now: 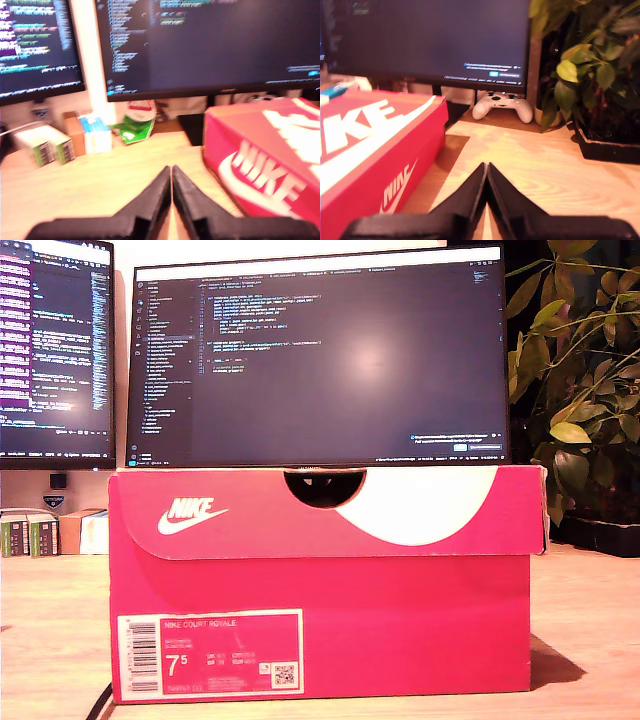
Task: Close the red shoebox by pushing the lid with your left arm and holding the box in place with your right arm
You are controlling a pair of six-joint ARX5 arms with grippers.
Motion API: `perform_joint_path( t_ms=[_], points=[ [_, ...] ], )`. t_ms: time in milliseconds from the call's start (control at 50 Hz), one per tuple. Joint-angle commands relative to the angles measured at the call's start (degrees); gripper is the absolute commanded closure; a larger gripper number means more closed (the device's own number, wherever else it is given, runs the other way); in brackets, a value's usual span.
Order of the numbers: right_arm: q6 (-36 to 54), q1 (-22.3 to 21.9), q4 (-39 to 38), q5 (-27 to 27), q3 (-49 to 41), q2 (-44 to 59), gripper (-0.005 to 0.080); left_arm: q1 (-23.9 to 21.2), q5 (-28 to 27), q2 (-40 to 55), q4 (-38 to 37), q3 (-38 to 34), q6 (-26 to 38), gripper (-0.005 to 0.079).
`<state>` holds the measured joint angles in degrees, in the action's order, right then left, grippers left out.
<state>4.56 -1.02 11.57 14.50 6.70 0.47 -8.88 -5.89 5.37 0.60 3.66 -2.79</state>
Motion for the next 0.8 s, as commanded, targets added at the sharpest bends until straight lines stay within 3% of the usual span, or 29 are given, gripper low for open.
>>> perform_joint_path(
  t_ms=[0,160,460,600,780],
  points=[
    [1.25,0.15,-0.55,-0.50,-2.47,-0.37,0.0765,-0.13,0.83,-2.34,-0.15,-1.40,0.26,0.0762],
    [3.34,0.13,-0.04,-0.72,-3.19,-0.37,0.0765,-0.13,1.73,-6.05,-4.35,-1.88,2.80,0.0762],
    [4.74,-0.52,2.34,-8.94,-3.72,-0.37,0.0765,-0.11,3.28,-6.05,-4.72,-2.38,4.33,0.0762],
    [2.43,-0.55,0.57,-7.02,-3.72,-0.37,0.0764,-0.20,2.89,-6.05,-6.78,-2.38,3.02,0.0762],
    [-0.07,-0.50,4.26,-7.06,-3.72,-0.37,0.0764,-0.17,2.95,-6.05,-11.98,-2.38,2.67,0.0761]
  ],
)
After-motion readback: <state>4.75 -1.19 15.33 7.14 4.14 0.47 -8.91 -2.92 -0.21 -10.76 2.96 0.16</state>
